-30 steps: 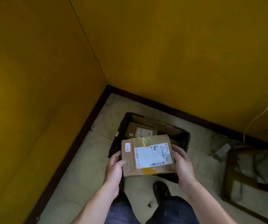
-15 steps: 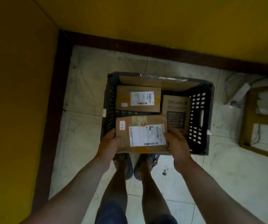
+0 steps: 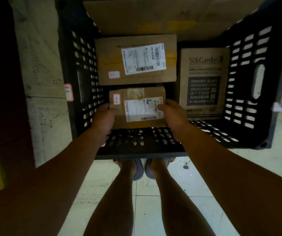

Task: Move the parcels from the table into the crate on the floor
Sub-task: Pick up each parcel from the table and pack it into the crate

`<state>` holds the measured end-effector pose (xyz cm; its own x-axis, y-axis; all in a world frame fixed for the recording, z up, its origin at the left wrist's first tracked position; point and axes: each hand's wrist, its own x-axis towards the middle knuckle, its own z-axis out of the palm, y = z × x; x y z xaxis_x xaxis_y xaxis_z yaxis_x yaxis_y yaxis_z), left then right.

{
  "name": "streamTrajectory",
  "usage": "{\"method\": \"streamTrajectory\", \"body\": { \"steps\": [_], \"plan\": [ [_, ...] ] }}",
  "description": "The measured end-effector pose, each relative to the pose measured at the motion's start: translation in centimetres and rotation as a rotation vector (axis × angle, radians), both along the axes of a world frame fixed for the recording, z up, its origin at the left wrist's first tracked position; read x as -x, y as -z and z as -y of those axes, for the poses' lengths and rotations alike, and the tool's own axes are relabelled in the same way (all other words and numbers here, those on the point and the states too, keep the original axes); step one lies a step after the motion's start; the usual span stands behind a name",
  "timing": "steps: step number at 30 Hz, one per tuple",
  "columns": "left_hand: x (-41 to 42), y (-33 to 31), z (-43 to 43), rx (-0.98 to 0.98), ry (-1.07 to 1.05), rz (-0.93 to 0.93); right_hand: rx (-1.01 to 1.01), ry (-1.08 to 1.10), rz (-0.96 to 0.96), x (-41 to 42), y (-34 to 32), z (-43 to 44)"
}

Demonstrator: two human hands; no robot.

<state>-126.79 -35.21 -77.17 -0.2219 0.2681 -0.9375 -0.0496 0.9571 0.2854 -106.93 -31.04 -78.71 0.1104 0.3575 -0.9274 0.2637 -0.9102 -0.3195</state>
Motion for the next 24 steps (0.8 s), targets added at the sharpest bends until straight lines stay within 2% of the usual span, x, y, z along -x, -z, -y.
{"method": "streamTrajectory", "body": {
  "steps": [5, 10, 16, 18, 20, 24],
  "plan": [
    [0.1, 2.3, 0.1, 0.041, 0.034, -0.028, 0.059, 0.033, -0.017, 0.3, 2.5, 0.7],
    [-0.5, -0.1, 0.5, 0.007, 0.066, -0.043, 0.031, -0.040, 0.008, -0.4, 0.0, 1.2],
    [-1.7, -9.6, -0.6, -0.033, 0.023, -0.018, -0.044, -0.141, 0.003, -2.5, -10.3, -0.3],
    [-2.4, -13.8, -1.2, -0.062, -0.054, 0.017, -0.064, -0.152, 0.001, -3.2, -15.0, -0.9],
    [-3.4, -18.5, -2.0, -0.104, -0.113, 0.071, -0.076, -0.128, -0.002, -3.8, -19.8, -1.5],
    [-5.7, -27.8, -3.0, -0.181, -0.063, 0.121, -0.157, -0.024, -0.001, -5.2, -29.1, -1.3]
  ]
}}
